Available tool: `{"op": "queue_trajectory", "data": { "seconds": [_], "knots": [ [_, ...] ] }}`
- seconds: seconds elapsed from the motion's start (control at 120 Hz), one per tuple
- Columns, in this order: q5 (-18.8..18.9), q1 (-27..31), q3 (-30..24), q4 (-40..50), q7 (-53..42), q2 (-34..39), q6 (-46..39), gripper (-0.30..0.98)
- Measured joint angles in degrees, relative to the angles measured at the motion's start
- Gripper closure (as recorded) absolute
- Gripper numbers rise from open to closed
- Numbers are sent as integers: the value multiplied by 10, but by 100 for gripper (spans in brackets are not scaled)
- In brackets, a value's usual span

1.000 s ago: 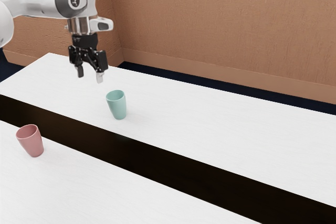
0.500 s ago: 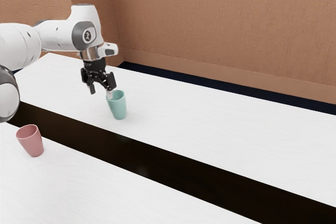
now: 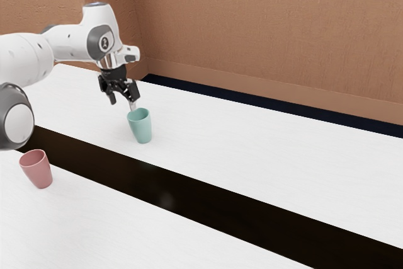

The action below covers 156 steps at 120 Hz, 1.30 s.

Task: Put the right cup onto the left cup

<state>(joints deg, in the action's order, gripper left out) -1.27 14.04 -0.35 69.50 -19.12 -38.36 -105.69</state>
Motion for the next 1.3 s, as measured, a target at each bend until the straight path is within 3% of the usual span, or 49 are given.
{"op": "queue_trajectory", "data": {
  "seconds": [0.283, 0.742, 1.033, 1.3],
  "knots": [
    [1, 3, 0, -55, -8, -51, -6, 0],
    [1, 4, 0, -60, -15, -89, -18, 1],
    [-3, 2, 1, -59, -15, -88, -24, 56],
    [-4, -1, 1, -59, -10, -88, -25, 74]
  ]
}}
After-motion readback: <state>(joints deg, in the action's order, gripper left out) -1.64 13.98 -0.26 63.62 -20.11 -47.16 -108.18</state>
